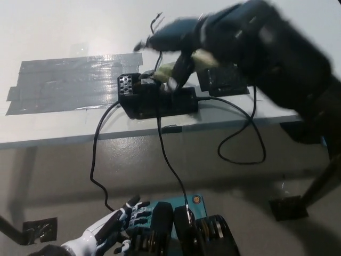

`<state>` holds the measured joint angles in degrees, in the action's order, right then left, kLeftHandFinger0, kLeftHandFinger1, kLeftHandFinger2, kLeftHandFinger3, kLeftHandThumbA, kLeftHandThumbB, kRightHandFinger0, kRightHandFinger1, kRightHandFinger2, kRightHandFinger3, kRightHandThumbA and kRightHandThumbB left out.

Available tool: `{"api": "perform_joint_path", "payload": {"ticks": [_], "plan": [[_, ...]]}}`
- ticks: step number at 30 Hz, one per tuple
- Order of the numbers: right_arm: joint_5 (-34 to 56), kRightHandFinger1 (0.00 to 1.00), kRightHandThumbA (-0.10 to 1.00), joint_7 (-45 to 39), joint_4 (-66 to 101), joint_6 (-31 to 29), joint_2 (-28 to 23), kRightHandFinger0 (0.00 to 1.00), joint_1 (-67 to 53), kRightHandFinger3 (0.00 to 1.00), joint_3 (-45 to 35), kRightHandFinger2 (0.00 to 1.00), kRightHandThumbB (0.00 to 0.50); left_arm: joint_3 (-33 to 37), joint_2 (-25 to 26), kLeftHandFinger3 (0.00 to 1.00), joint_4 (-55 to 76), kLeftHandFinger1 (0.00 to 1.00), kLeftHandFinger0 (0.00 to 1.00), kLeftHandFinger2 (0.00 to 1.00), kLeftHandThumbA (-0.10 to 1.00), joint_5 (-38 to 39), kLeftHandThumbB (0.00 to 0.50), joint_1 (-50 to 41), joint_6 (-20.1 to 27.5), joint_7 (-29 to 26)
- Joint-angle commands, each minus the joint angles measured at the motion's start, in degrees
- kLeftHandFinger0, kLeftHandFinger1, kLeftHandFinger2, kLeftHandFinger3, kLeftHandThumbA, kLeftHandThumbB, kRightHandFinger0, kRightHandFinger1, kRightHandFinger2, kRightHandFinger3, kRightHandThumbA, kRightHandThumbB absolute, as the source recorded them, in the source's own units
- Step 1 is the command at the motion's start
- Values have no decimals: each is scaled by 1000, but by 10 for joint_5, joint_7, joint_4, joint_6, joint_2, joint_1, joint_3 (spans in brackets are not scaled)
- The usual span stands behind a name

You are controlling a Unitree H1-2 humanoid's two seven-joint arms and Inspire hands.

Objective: The robot uses its right hand to grab and lift the soldering gun kept on the middle of the table and puts it in its base

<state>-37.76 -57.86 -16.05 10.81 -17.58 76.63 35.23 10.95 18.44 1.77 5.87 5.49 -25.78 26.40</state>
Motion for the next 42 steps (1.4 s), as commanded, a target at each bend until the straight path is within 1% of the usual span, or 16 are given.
{"api": "perform_joint_path", "payload": {"ticks": [1,8,12,14,16,17,21,22,24,29,31,34,37,38,40,42], "plan": [[61,1000,700,-101,91,81,-66,1000,61,1000,-60,1000,500,-16,16,1000,9,1000,1000,1000,1000,15,351,-7,20,9],[102,1000,602,-113,343,155,-195,1000,-57,1000,-163,1000,500,-25,18,1000,29,1000,1000,1000,1000,11,325,-23,18,2],[124,1000,470,-56,482,156,-294,1000,-262,1000,-315,1000,500,-24,13,1000,29,1000,1000,1000,1000,11,336,-22,20,2],[152,1000,409,-17,522,151,-297,1000,-408,1000,-439,1000,460,-26,14,1000,30,1000,1000,1000,1000,15,349,-21,17,4],[154,1000,412,-15,523,151,-297,1000,-410,1000,-440,1000,460,-28,13,1000,28,1000,1000,1000,1000,16,349,-21,19,4],[166,1000,446,25,532,134,-263,1000,-534,1000,-542,1000,402,-29,17,1000,31,1000,1000,1000,1000,19,358,-22,15,8],[197,1000,391,122,484,36,-178,1000,-685,1000,-638,1000,322,-40,23,1000,36,1000,1000,1000,1000,28,341,-34,16,10],[196,1000,281,146,465,5,-163,1000,-715,1000,-646,1000,323,-42,26,1000,32,1000,1000,1000,1000,29,344,-34,19,12],[217,1000,364,177,441,-8,-117,1000,-755,1000,-673,1000,283,-44,30,1000,22,1000,1000,1000,1000,28,363,-31,25,15],[244,1000,428,229,353,-104,-51,1000,-819,1000,-685,1000,300,-57,30,1000,10,1000,1000,1000,1000,29,387,-40,27,9],[270,1000,322,250,274,-183,-19,1000,-845,1000,-686,1000,294,-64,30,1000,11,1000,1000,1000,1000,32,382,-42,18,6],[274,1000,255,281,219,-188,22,1000,-846,1000,-696,1000,325,-67,33,1000,1,1000,1000,1000,1000,26,346,-35,21,4],[246,1000,201,297,168,-195,37,928,-847,1000,-678,1000,285,-78,39,1000,1,1000,1000,1000,1000,23,303,-40,18,-2],[239,1000,141,295,158,-197,32,725,-847,1000,-671,1000,288,-79,42,1000,2,1000,1000,1000,1000,22,299,-40,17,0],[235,1000,80,299,161,-192,31,549,-844,1000,-668,1000,282,-81,42,1000,-5,1000,1000,1000,1000,21,328,-38,19,2],[228,1000,172,303,166,-182,30,563,-836,1000,-662,1000,291,-81,41,1000,-10,1000,1000,1000,1000,16,316,-38,29,0]]}}
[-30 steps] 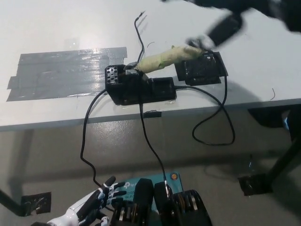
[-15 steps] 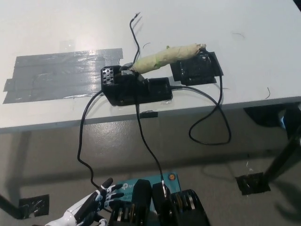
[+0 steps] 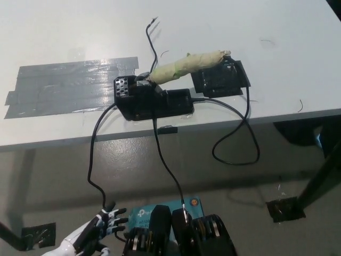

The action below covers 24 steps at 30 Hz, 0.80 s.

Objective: The robot uses its right hand to grab and lift the soldering gun kept on the middle of the table and puts it in its base

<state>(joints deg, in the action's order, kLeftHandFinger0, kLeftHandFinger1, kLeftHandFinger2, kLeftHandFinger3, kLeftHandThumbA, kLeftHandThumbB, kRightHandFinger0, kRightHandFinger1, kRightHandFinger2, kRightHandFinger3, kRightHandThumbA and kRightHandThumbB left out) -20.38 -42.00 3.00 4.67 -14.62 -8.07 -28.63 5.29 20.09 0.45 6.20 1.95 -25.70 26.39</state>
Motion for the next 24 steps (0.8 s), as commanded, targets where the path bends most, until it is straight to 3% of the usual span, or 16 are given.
{"api": "perform_joint_path", "payload": {"ticks": [1,3,4,6,7,9,13,19,23,24], "plan": [[55,996,164,149,-26,-125,0,492,14,1000,-21,1000,283,-24,25,1000,3,1000,1000,1000,1000,8,316,-3,29,-4],[48,973,175,156,-31,-139,-5,519,24,1000,-9,1000,288,-30,25,1000,0,1000,1000,1000,1000,13,358,-2,29,-4],[46,999,161,155,-26,-132,-6,559,24,1000,-1,1000,313,-30,27,1000,1,1000,1000,1000,1000,8,378,-1,26,-6],[48,1000,154,152,-26,-121,-11,456,30,1000,9,1000,325,-34,28,1000,2,1000,1000,1000,1000,7,375,2,27,-6],[40,1000,196,155,-21,-116,-15,501,31,1000,19,1000,330,-33,31,1000,7,1000,1000,1000,1000,-1,361,3,23,-10],[44,1000,206,152,-22,-106,-25,618,32,1000,32,1000,320,-39,27,1000,12,1000,1000,1000,1000,-8,249,2,9,-24],[57,1000,187,163,-21,-98,-38,602,39,1000,49,1000,329,-43,25,1000,21,1000,1000,1000,1000,-27,154,1,-6,-46],[73,1000,202,172,3,-79,-48,655,19,1000,71,1000,346,-45,27,1000,27,983,1000,987,1000,-42,161,-16,-12,-61],[77,1000,220,174,-1,-81,-57,738,19,1000,90,1000,343,-68,18,1000,39,998,996,1000,1000,-26,107,-29,-12,-70],[77,1000,216,176,-3,-85,-60,710,21,1000,94,1000,344,-77,12,1000,40,999,983,1000,1000,-21,97,-30,-12,-75]]}}
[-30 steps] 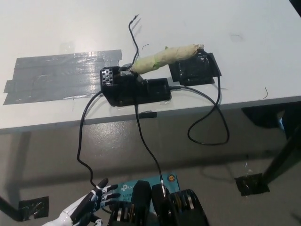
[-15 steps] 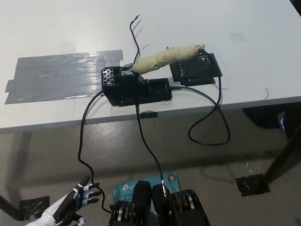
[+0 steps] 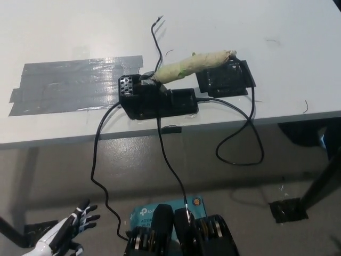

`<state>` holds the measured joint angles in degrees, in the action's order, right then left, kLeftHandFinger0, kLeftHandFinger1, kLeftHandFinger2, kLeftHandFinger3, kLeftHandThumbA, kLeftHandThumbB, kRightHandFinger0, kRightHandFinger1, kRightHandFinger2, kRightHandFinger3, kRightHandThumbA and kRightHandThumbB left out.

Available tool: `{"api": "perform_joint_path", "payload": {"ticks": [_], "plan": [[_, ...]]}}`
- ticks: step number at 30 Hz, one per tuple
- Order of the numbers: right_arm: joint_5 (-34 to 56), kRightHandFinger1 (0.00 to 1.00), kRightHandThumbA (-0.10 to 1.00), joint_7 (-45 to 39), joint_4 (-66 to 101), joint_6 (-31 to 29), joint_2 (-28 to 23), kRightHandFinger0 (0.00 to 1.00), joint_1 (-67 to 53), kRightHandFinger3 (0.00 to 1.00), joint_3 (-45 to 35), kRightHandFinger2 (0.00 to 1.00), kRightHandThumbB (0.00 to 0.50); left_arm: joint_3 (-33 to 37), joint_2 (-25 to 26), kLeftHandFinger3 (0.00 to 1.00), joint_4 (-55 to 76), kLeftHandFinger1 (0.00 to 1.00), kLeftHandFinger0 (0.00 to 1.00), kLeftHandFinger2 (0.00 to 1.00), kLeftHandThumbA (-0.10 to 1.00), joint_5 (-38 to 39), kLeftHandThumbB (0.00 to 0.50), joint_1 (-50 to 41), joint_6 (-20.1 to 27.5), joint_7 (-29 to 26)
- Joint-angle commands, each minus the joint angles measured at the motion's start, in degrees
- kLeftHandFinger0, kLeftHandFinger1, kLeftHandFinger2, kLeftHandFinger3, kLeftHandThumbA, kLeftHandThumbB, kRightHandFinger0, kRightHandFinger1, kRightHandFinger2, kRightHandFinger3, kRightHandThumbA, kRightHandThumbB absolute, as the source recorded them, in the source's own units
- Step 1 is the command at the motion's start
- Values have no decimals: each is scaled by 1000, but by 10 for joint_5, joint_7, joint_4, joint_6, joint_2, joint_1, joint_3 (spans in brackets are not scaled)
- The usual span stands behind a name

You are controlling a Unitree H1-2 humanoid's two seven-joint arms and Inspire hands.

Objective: The robot uses its right hand to grab and lift the soldering gun kept on the middle of the table and puts it in its base

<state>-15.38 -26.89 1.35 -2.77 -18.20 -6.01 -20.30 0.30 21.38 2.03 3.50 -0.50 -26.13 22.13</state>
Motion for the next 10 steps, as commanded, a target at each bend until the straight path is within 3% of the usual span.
{"api": "perform_joint_path", "payload": {"ticks": [1,4,10], "plan": [[25,1000,217,27,16,-7,-25,722,1,1000,14,1000,341,-35,-6,1000,22,999,981,1000,1000,13,114,-4,-8,-36],[24,1000,241,28,22,11,-34,820,3,1000,26,1000,344,-56,-21,1000,15,1000,1000,1000,1000,22,139,-4,-8,-44],[11,1000,246,38,23,21,-47,850,17,1000,48,1000,328,-67,-22,1000,9,1000,1000,1000,1000,27,149,2,-8,-40]]}}
